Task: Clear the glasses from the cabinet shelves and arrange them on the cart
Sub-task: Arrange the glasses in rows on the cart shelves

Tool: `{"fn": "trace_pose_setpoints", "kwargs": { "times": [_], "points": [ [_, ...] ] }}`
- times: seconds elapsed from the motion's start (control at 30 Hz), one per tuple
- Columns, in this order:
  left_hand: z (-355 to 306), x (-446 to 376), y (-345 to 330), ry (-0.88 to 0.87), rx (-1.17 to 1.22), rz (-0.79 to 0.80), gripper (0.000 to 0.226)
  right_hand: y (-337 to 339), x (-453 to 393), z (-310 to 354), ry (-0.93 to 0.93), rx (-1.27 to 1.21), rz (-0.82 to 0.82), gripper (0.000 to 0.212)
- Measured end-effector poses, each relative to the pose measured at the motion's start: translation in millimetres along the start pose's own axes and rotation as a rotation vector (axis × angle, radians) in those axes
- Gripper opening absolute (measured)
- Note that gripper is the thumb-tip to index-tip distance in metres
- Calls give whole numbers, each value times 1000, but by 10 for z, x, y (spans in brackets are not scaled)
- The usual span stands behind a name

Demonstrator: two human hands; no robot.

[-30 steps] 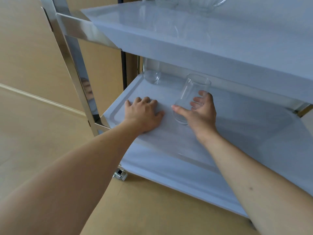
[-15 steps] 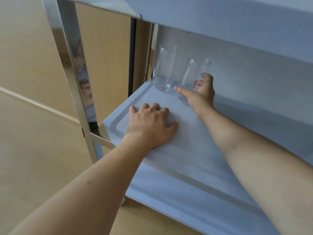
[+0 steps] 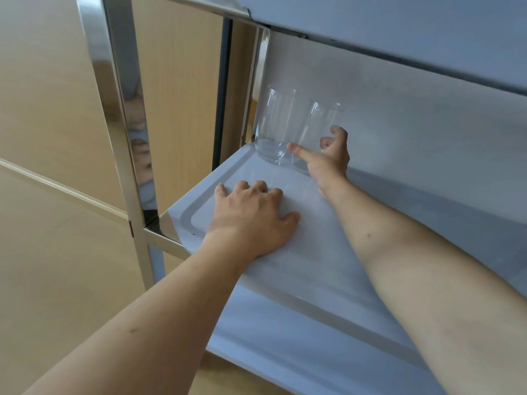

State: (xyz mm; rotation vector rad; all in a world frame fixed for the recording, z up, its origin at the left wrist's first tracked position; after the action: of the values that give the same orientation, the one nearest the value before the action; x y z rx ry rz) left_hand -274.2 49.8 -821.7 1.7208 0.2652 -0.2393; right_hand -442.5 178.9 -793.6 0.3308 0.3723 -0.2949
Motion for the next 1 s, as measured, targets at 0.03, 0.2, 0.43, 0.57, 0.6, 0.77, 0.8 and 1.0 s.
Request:
{"fn": "trace_pose_setpoints", "kwargs": {
  "times": [0.03,0.2,0.43,0.57,0.6,0.77,0.8,1.0],
  "points": [
    [-1,3,5,-1,3,-3,58,-8,-2,3,-5,-1,5,103],
    [-11,-4,20,2,7,15,60,-10,24,34,-18,47,27,100],
    [-3,-12,37,16,14,22,61,230,289,66,-148,210,68,101],
    [-16,19,91,27,30,20,59,467,568,70,-113,311,129,91],
    [-15,25,120,37,47,4,57,518,647,94,-107,338,147,89],
    [-127,134,287,-28,-48,-64,48,781,1150,237,-11,445,253,69],
    [-150,170,306,-29,-53,-42,48,834,1248,263,11,461,276,67],
    [-318,641,668,36,-1,124,47,1277,1860,554,-16,577,450,62]
  ]
}}
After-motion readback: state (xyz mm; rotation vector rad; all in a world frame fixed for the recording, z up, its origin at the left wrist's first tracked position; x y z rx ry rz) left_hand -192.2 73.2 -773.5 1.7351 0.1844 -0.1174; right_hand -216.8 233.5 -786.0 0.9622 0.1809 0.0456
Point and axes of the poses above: each hand's wrist, its own x-axis away from the middle knuckle, its own y-axis out of the back of the hand, z = x × y, the point moved 3 cm from there along -x, towards the middle knuckle, and after that the axes turned 3 degrees about -z, right-handed, at the moved point
